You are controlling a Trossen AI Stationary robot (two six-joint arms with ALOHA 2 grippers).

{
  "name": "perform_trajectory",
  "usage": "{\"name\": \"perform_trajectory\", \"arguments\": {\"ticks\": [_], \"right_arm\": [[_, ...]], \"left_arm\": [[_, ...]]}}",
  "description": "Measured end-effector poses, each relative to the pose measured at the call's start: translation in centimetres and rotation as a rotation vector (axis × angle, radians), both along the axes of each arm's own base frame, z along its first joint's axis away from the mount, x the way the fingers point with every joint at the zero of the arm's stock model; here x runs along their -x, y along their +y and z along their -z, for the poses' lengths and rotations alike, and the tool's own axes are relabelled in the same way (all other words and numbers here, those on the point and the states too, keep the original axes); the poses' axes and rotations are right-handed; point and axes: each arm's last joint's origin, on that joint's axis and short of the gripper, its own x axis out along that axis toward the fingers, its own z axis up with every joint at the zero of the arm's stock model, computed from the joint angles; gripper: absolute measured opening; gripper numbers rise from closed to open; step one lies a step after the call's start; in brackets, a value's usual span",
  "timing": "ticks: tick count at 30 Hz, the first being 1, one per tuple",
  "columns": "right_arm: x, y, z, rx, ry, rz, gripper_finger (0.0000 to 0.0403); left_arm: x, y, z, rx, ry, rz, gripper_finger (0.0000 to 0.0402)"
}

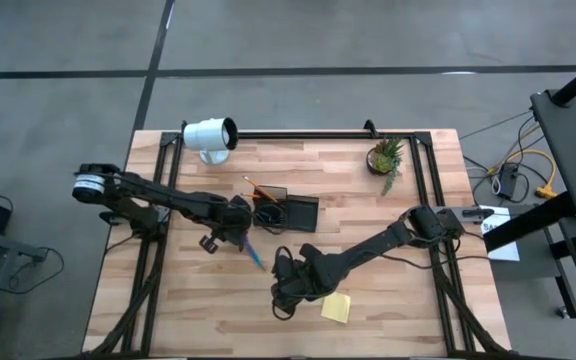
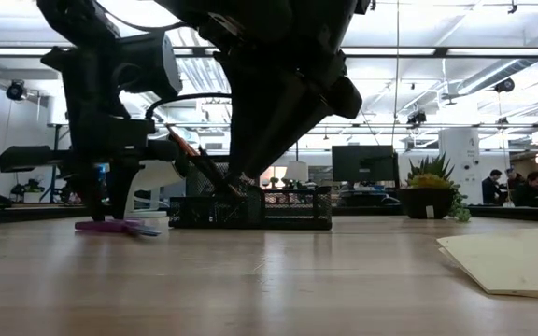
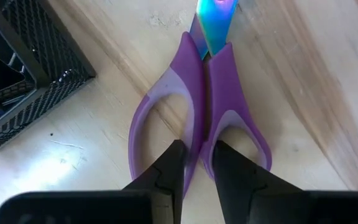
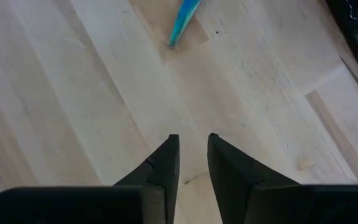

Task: Pick and place office supplies into organizer
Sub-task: Put the violet scissors into the black desk organizer

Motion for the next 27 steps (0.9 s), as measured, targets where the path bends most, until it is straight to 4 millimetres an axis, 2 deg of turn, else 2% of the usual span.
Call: {"name": "perform_trajectory", "arguments": {"ticks": [6, 15, 20, 27], "right_arm": [[0.0, 0.0, 0.0, 0.010, 0.002, -0.011, 0.0068], [0.0, -0.1, 0.0, 0.038, 0.002, -0.030, 0.0068], [-0.1, -0.3, -0.2, 0.113, -0.029, -0.002, 0.0068], [0.0, -0.6, -0.5, 0.206, -0.070, 0.069, 0.0068]], "left_arm": [[-0.4, 0.1, -1.2, -0.032, -0.007, -0.006, 0.0052], [0.0, 0.1, -2.2, -0.060, 0.087, -0.025, 0.0052], [-0.2, -0.4, -4.3, -0.084, 0.082, -0.017, 0.0052], [0.0, -0.8, -8.9, -0.150, 0.014, -0.077, 0.0052]]}}
